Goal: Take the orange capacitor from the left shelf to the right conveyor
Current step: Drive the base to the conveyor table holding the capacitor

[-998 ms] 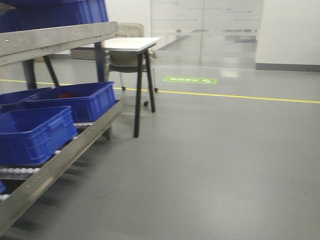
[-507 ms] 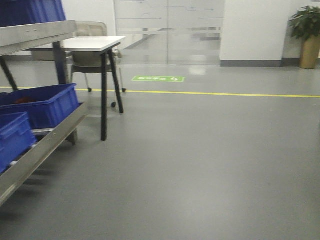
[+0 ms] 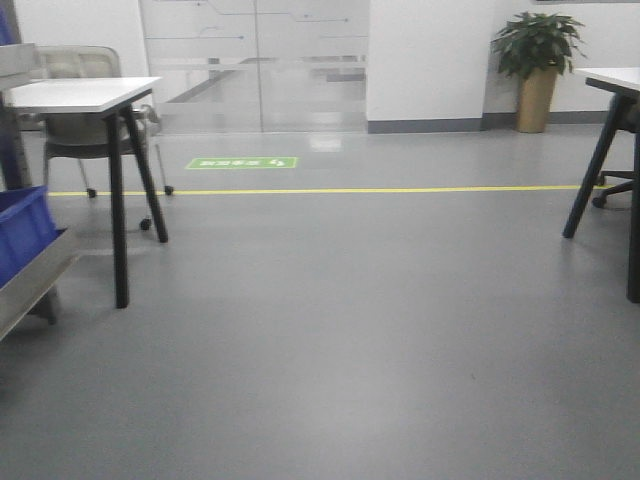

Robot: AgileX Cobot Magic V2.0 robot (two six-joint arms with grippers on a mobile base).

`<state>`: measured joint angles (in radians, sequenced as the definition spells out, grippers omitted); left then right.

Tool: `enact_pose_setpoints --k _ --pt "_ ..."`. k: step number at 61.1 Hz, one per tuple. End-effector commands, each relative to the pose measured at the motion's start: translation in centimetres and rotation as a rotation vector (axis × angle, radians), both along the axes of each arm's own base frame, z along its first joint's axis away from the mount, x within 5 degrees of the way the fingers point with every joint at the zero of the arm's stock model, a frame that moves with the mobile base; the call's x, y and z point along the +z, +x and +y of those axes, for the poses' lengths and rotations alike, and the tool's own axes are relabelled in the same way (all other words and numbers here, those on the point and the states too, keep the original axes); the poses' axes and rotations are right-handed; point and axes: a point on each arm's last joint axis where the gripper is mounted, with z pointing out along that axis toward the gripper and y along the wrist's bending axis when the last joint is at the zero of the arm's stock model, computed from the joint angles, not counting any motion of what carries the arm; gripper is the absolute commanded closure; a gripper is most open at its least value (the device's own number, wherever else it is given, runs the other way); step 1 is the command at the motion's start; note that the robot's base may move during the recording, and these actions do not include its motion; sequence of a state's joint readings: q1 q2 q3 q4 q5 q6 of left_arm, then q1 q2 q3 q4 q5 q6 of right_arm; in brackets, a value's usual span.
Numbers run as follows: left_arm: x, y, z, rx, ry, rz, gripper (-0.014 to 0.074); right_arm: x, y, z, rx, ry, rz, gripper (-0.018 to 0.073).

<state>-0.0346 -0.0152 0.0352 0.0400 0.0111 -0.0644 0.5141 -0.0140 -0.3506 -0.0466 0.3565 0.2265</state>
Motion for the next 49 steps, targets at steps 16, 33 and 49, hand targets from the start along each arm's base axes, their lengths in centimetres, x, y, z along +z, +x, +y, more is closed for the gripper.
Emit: enact_pose_setpoints --k 16,33,49 --pt "0.13 -0.03 -0.03 -0.004 -0.011 -0.076 0.0722 1.67 -0.62 -0.32 0.001 0.055 -0.116 0.0505" --pt "0.13 -0.03 -0.03 -0.004 -0.011 -0.076 0.0722 1.67 -0.62 -0.32 0.001 0.055 -0.116 0.0505" --pt "0.13 -0.03 -0.03 -0.004 -0.011 -0.076 0.0722 1.67 -0.62 -0.32 0.001 0.055 -0.116 0.0505"
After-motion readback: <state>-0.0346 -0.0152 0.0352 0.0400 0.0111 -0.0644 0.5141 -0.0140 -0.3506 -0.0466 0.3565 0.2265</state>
